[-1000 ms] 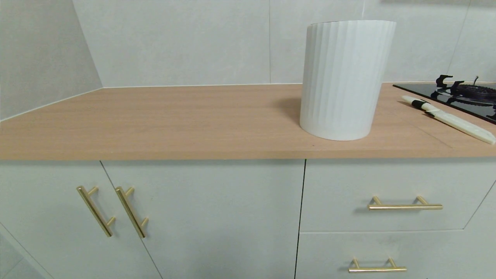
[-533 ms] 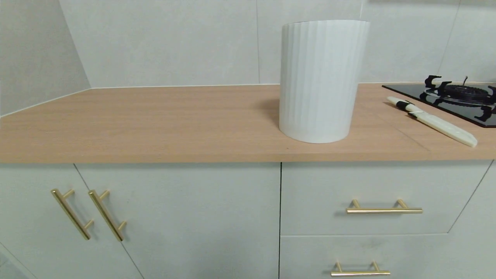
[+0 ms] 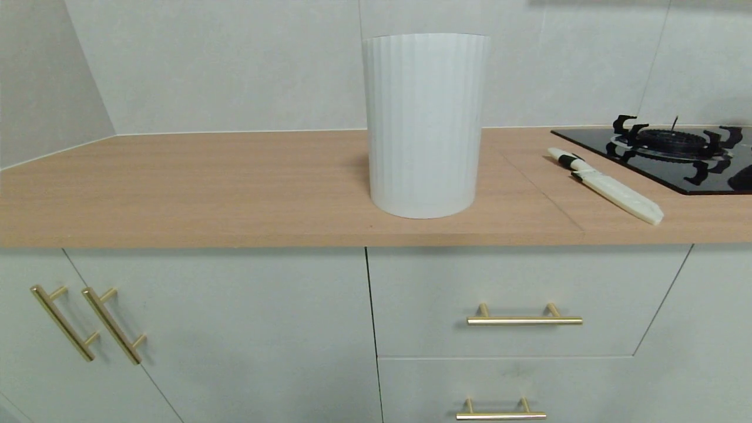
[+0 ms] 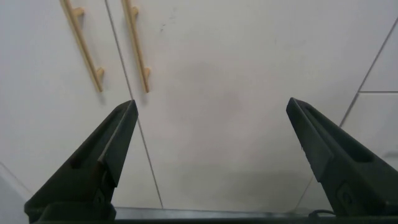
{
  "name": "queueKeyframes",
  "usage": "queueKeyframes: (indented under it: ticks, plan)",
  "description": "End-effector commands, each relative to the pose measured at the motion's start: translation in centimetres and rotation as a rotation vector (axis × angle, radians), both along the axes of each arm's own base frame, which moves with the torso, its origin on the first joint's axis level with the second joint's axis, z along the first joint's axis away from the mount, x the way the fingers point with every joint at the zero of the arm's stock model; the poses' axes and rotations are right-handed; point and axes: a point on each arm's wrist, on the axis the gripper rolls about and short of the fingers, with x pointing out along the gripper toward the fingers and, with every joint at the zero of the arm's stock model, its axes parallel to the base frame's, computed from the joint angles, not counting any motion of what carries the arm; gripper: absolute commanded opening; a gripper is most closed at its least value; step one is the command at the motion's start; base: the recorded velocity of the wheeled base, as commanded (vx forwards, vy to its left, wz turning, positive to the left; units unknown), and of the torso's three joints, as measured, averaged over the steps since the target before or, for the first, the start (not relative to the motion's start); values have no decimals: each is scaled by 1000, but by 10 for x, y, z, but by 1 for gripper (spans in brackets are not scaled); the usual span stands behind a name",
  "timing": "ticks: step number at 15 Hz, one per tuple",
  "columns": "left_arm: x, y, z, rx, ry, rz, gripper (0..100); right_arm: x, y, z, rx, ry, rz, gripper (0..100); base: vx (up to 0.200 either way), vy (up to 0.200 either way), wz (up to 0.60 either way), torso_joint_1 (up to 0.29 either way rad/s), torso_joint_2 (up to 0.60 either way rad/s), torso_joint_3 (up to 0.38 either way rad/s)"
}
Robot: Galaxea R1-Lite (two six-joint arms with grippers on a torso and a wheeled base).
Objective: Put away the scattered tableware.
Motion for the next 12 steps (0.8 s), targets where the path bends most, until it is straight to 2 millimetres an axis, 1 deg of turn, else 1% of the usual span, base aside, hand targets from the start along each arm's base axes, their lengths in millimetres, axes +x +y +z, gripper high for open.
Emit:
queueKeyframes:
  ticks: [1,3,6,12]
  plan:
    - [0,0,0,0,-1,3,100,0,0,0,0,1,1,100,0,0,0,0,0,0]
    - [0,0,0,-2,-1,1,100,0,0,0,2,1,0,100,0,0,0,0,0,0]
    - [0,0,0,0,-1,1,100,0,0,0,0,1,1,100,200,0,0,-1,1,2]
    - [0,0,0,-2,-1,3,100,0,0,0,-3,1,1,100,0,0,0,0,0,0]
